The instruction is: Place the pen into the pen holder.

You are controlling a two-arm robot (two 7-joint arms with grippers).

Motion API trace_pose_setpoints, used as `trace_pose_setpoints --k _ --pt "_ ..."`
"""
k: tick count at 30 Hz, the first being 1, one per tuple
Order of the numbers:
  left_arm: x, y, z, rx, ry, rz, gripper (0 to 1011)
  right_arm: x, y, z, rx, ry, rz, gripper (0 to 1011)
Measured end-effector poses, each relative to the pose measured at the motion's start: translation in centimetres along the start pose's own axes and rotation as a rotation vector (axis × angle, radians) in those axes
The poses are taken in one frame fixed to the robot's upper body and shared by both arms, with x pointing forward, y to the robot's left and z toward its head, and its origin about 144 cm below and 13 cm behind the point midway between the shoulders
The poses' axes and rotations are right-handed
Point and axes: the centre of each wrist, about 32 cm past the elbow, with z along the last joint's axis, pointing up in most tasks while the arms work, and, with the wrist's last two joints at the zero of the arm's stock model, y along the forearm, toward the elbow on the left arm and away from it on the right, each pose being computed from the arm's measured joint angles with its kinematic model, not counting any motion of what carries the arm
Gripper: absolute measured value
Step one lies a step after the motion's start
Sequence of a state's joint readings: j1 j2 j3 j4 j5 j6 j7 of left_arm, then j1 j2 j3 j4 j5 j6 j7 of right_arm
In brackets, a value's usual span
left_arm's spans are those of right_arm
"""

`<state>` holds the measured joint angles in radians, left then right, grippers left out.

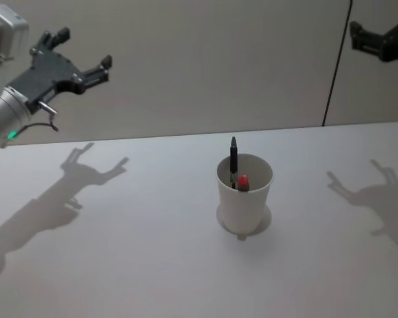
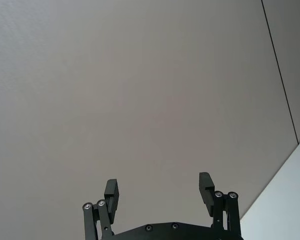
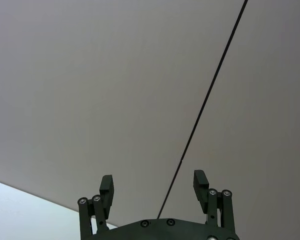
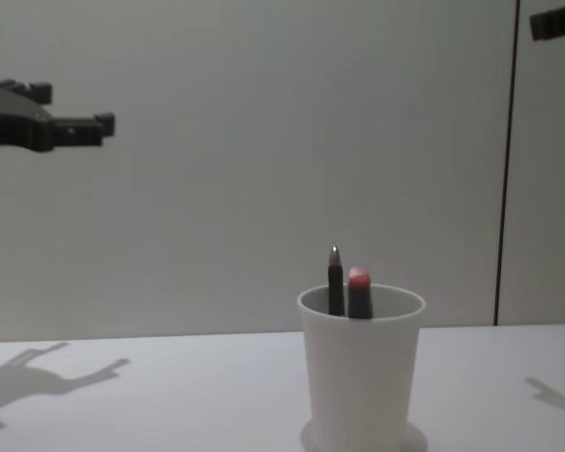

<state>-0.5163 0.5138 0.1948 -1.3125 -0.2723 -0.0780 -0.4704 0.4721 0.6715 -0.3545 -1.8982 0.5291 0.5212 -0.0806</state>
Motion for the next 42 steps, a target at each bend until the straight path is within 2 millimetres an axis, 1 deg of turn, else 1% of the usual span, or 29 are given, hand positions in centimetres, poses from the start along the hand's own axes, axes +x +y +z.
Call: trace_pose_setpoints --k 2,3,4,6,7,8,10,12,13,16,17,19,20,21,22,23,25,26,29,31,35,42 --pt "-1.1 -0.2 -0.2 0.005 0.005 0.003 1001 -0.3 0.0 -0.6 0.005 0.012 0.004 1002" --pt "-2.0 -0.3 -0.3 0.009 0.008 0.002 1001 -0.5 0.0 -1.2 0.008 0.021 0.007 1001" --pt "-2.0 -0.3 -0.3 0.009 0.008 0.002 1001 -0.5 0.0 -1.2 0.008 0.021 0.007 1001" --pt "-3.3 -0.4 -0.5 0.014 0.013 0.004 1001 -1.0 0.1 -2.2 0.016 0.039 0.013 1001" --pt "-4.2 -0.5 -0.6 0.016 0.018 0.005 1001 -1.0 0.1 -2.2 0.016 0.039 0.013 1001" --pt "-4.2 -0.5 -0.6 0.016 0.018 0.005 1001 -1.2 0.0 -2.7 0.019 0.048 0.015 1001" --pt "-6.0 -0.6 -0.8 0.022 0.027 0.009 1001 -1.7 0.0 -3.6 0.025 0.063 0.020 1001" --pt "-6.8 -0.6 -0.9 0.024 0.031 0.009 1001 -1.9 0.0 -4.0 0.028 0.071 0.022 1002" --pt "-7.7 -0.7 -0.9 0.026 0.036 0.012 1001 -2.0 -0.1 -4.3 0.030 0.075 0.023 1001" --pt "-9.0 -0.7 -1.0 0.030 0.044 0.015 1001 -2.6 -0.2 -5.4 0.036 0.093 0.028 1001" --pt "-9.9 -0.7 -1.0 0.031 0.048 0.015 1001 -2.7 -0.2 -5.7 0.037 0.097 0.029 1002" --pt "-10.8 -0.6 -1.0 0.033 0.054 0.018 1001 -3.1 -0.3 -6.5 0.041 0.110 0.030 1001" --pt "-11.7 -0.6 -1.0 0.036 0.059 0.022 1001 -3.4 -0.4 -7.0 0.044 0.119 0.031 1001" --pt "-12.2 -0.6 -1.0 0.036 0.062 0.022 1001 -3.4 -0.4 -7.0 0.044 0.119 0.031 1001" --pt "-12.6 -0.5 -1.0 0.037 0.065 0.023 1001 -3.7 -0.5 -7.5 0.047 0.126 0.032 1001" --pt "-13.5 -0.5 -1.0 0.039 0.071 0.026 1001 -3.8 -0.6 -7.8 0.048 0.131 0.032 1001" --pt "-14.3 -0.4 -1.0 0.040 0.077 0.029 1001 -4.4 -0.8 -8.8 0.054 0.146 0.035 1001" --pt "-14.8 -0.4 -0.9 0.040 0.080 0.030 1001 -4.4 -0.8 -8.8 0.054 0.146 0.035 1001" --pt "-16.9 -0.1 -0.8 0.044 0.096 0.036 1001 -5.2 -1.2 -10.1 0.058 0.166 0.037 1001" --pt "-17.6 0.0 -0.7 0.045 0.102 0.041 1001 -5.3 -1.2 -10.3 0.059 0.169 0.037 1001" --pt "-19.2 0.3 -0.5 0.047 0.115 0.047 1001 -6.2 -1.8 -11.8 0.066 0.191 0.037 1001" --pt "-19.9 0.4 -0.4 0.048 0.121 0.050 1001 -7.7 -2.7 -14.1 0.072 0.222 0.036 1002"
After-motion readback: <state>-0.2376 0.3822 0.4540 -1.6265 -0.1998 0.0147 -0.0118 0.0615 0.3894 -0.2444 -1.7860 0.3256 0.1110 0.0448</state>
